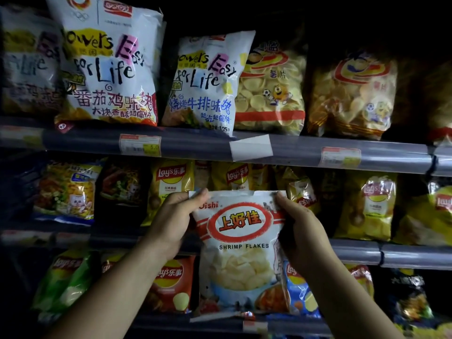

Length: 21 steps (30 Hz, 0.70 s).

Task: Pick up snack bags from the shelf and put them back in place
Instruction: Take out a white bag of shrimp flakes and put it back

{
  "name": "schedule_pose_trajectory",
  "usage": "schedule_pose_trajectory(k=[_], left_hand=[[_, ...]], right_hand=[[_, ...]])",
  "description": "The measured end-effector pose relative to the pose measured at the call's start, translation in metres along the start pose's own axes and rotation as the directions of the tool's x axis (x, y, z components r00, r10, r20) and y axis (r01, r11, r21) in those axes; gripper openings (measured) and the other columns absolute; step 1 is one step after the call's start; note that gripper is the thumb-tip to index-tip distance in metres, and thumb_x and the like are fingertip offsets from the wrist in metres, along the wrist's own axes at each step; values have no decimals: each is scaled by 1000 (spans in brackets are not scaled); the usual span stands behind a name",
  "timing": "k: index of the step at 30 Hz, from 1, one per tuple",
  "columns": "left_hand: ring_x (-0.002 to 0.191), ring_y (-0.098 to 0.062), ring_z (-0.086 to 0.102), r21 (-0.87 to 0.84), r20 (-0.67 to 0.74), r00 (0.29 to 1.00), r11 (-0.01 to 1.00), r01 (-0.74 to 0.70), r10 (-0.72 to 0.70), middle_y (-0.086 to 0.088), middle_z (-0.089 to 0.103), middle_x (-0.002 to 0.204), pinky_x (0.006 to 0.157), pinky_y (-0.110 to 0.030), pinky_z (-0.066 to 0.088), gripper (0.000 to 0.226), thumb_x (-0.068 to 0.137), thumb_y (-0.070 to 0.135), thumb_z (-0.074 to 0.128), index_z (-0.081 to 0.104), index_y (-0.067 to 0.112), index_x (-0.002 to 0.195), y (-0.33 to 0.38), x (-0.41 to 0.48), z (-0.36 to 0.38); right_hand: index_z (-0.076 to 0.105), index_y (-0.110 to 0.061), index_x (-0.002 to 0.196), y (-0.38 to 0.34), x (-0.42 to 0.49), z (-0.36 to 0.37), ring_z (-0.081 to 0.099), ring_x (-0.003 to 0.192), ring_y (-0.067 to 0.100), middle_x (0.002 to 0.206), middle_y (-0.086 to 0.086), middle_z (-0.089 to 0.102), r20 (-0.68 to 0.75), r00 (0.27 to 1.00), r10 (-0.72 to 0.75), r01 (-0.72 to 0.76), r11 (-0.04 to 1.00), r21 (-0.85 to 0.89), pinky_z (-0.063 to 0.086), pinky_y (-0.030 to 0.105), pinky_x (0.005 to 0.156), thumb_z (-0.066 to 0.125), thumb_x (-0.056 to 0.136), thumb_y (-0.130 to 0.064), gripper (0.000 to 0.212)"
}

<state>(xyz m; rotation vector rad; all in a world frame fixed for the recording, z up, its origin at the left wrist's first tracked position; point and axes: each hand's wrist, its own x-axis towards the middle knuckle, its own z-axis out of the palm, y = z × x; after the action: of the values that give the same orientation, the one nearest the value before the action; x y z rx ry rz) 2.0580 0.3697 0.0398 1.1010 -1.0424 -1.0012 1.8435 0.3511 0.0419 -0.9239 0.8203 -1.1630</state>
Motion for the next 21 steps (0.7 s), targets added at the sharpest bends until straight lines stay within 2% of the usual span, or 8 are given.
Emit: schedule_pose_trajectory(k=[3,6,9,11,13,16,18,21], left_hand=[[78,-30,70,-33,4,999,999,35,-35,-10,74,75,76,-40,54,27,94,27,60,74,6,83,-3,4,-3],[81,-29,70,-63,19,997,995,79,-78,-12,74,84,69,-37,54,35,92,30,61,67,-2,106,-6,7,-6],[81,-29,71,-103,62,991,987,122,-116,-15,74,89,70,-38,56,42,89,29,63,64,-6,113,-11,8,-5],[79,-31,71,-97,26,991,986,133,-131,-16,75,88,72,-39,56,40,91,30,63,65,-5,111,-16,9,-1],[82,-36,71,-63,-47,992,991,118,-121,-21,75,90,78,-44,56,38,93,32,64,67,-4,107,-19,15,3],[79,-35,72,-21,-85,993,997,80,-82,-20,75,85,81,-46,56,32,95,32,62,71,0,94,-15,22,4],[81,-34,72,-20,-58,995,997,78,-79,-17,76,87,81,-44,55,31,95,32,60,71,3,97,-11,24,2],[86,-31,72,-78,9,991,988,136,-135,-15,77,90,81,-44,55,41,100,42,48,71,7,100,-13,28,-2]], right_hand=[[65,-6,79,-1,1,-1,72,60,25,66,10,73,-25,1000,-15,15,1000,6,60,35,65,61,99,-30,31],[65,-6,80,-1,1,-2,72,59,25,66,10,73,-4,1000,-25,26,1000,1,61,35,63,60,100,-31,32],[64,-5,85,1,2,-8,71,58,25,67,11,73,7,1000,0,0,1000,14,61,34,61,58,100,-34,33],[66,-4,93,4,2,-15,75,69,28,76,12,76,22,1000,15,-14,999,-31,62,38,71,57,96,-46,44],[74,-10,106,10,-2,-22,79,92,30,98,11,82,118,992,50,-24,977,-212,58,43,87,57,88,-58,54],[62,-11,129,18,-11,-27,76,108,31,119,11,78,268,952,145,-30,920,-392,63,40,89,72,89,-34,47],[62,-6,126,18,-12,-29,77,105,34,116,15,79,283,949,138,-6,907,-422,64,36,84,70,94,-18,34],[68,-1,118,13,-6,-35,76,102,39,114,21,78,265,957,116,-4,921,-389,64,38,80,70,94,-14,28]])
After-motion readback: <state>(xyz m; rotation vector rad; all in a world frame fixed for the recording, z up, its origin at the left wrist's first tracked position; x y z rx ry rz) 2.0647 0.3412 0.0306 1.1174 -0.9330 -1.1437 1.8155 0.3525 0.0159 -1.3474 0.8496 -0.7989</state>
